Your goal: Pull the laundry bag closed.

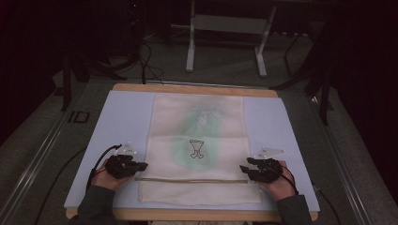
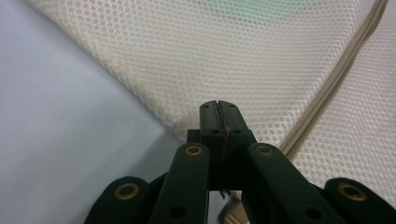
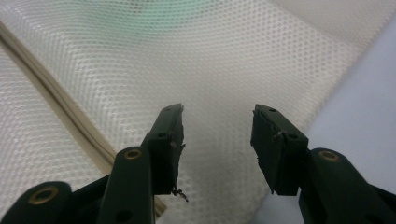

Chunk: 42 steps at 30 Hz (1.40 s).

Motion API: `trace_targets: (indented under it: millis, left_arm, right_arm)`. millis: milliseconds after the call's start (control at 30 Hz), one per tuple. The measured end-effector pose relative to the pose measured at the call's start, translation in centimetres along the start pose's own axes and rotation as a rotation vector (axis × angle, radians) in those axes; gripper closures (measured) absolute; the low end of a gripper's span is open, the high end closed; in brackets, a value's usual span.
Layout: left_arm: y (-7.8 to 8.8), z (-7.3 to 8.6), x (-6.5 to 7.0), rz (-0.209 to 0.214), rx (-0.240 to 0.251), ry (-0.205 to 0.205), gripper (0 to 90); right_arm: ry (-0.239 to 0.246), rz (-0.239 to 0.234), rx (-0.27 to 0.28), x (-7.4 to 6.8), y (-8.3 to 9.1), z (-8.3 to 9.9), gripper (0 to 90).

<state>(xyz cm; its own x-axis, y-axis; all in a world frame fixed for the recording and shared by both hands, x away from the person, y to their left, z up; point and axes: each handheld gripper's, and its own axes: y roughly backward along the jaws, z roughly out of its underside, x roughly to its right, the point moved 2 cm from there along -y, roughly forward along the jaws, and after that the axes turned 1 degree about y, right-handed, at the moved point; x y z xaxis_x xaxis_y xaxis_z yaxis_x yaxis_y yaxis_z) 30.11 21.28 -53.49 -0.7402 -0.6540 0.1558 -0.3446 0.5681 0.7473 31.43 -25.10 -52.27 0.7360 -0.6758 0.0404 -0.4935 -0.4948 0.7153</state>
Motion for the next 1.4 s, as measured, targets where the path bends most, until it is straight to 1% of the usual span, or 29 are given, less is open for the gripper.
trace_targets:
  millis: [33,100,167,367,733,933,1033,1100,1200,1233,1300,1400]
  left_arm:
    - [-0.1,0.0,0.0,-0.007,-0.003,0.003,89.7]
    - [-0.3,0.0,-0.2,-0.008,-0.011,0.005,89.7]
    - [-0.3,0.0,-0.2,-0.008,-0.011,0.010,89.8]
    - [-0.5,0.0,-0.4,-0.004,-0.023,0.008,89.7]
    - [-0.5,0.1,-0.7,0.006,-0.023,0.012,89.7]
    - [-0.4,0.0,-0.7,-0.002,-0.029,0.009,89.7]
    - [-0.3,0.2,-0.8,-0.007,-0.021,0.023,89.7]
    - [-0.2,0.2,-0.9,-0.009,-0.023,0.026,89.7]
    - [-0.3,0.3,-1.0,-0.019,-0.037,0.022,89.7]
    - [-0.3,0.4,-1.0,-0.026,-0.048,0.021,89.7]
    - [-0.2,0.4,-1.1,-0.026,-0.042,0.030,89.7]
    - [-0.2,0.4,-1.1,-0.024,-0.041,0.030,89.7]
  right_arm:
    - [0.004,-0.002,-0.001,-0.1,0.0,-0.1,53.3]
    - [0.011,-0.009,-0.001,-0.4,0.0,-0.2,52.9]
    - [0.017,-0.014,-0.002,-0.6,-0.1,-0.3,52.9]
    - [0.036,-0.026,-0.009,-1.1,-0.3,-0.6,52.7]
    - [0.056,-0.053,-0.006,-2.0,-0.3,-1.1,52.5]
    - [0.068,-0.066,-0.009,-2.5,-0.5,-1.3,52.1]
    - [0.074,-0.072,-0.008,-2.7,-0.5,-1.4,52.1]
    - [0.079,-0.074,-0.010,-2.8,-0.6,-1.5,52.1]
    - [0.084,-0.076,-0.009,-3.0,-0.6,-1.6,52.1]
    - [0.087,-0.081,-0.011,-3.1,-0.7,-1.7,51.9]
    - [0.092,-0.085,-0.011,-3.3,-0.7,-1.7,52.0]
    - [0.098,-0.087,-0.014,-3.4,-0.9,-1.8,52.0]
